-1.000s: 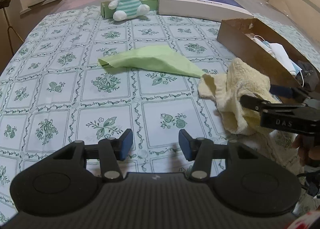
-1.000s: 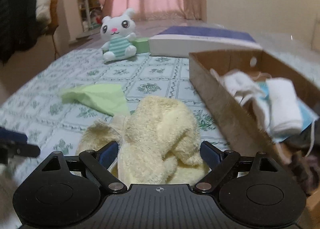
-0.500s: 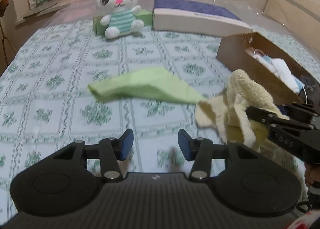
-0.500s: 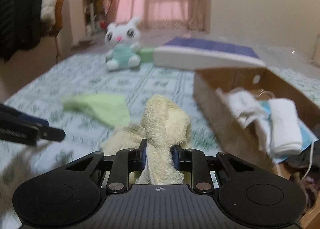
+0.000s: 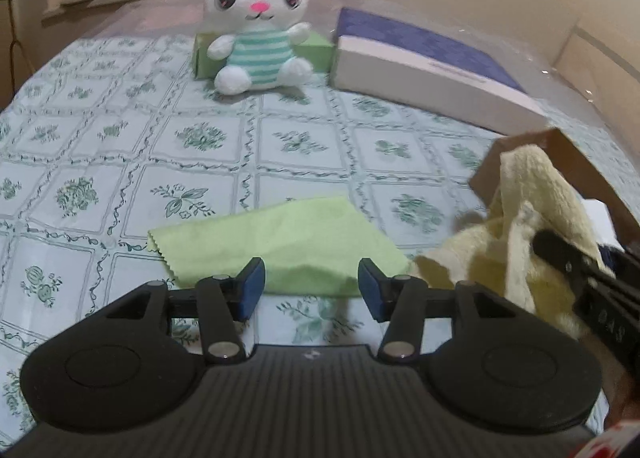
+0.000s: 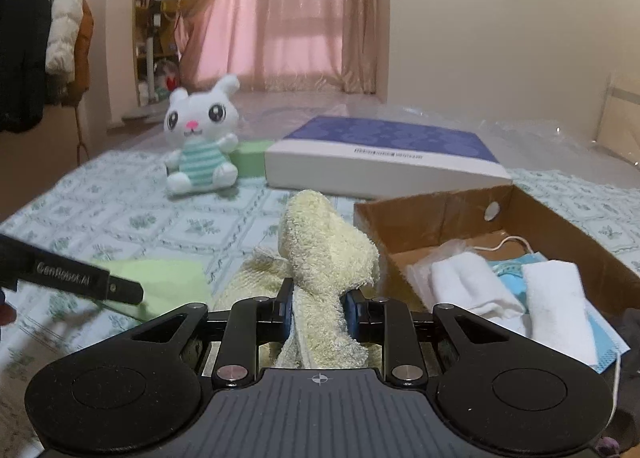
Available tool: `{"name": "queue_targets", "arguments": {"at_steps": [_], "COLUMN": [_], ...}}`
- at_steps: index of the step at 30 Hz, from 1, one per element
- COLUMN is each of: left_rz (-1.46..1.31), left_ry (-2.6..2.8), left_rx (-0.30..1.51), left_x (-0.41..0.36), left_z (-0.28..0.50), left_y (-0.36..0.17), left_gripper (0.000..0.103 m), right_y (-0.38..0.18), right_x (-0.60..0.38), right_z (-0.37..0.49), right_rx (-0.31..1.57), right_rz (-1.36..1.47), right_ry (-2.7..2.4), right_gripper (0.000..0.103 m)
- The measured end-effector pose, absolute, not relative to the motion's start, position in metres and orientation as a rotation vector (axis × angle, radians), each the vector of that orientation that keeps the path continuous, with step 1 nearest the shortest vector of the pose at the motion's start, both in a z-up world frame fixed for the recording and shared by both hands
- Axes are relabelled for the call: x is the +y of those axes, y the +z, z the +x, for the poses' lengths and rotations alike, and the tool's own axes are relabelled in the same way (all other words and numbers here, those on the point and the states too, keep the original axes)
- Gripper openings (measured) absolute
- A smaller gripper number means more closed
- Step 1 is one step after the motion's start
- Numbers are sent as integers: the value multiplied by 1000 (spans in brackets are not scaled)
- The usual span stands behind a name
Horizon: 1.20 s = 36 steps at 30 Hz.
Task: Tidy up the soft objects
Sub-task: 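Lift the cream towel with the right gripper while the left approaches the green cloth, then grasp the light green cloth with the left gripper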
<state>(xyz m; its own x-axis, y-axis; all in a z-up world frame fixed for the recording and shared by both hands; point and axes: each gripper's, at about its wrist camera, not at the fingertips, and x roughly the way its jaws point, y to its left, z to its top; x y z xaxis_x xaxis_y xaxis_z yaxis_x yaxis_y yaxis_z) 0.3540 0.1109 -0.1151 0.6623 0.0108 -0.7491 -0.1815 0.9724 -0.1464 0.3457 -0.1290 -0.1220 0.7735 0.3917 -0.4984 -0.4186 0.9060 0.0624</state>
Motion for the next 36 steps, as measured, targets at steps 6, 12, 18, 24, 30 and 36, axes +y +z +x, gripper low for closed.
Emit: {"name": "queue_targets", "arguments": {"at_steps": [6,12,18,24,30,36], "left_rz": [-210,-79,-19,2,9,28], "left_ry": [147,114,68,51,29,-28], "left_rx": [875,873,890,925,961,961], "left_x": [111,98,89,82,68,55], "left_z": [371,368,353,322,277,241], "left_y": [-131,-135,-134,-129,-125,-125], "left_gripper": [44,2,0,0,0,11], "right_y": [-137,-145,-141,-132,-120,-123], "right_x": [-122,-122,-127,-143,-161,-166], "right_z": [356,353,337,316,284,269], "right_rx": [572,591,599,636,667,689], "right_rz": [-63,-73,-57,3,26,3], "right_ry": [454,470,502,527,555,549], "right_gripper": [26,26,26,26,26,26]}}
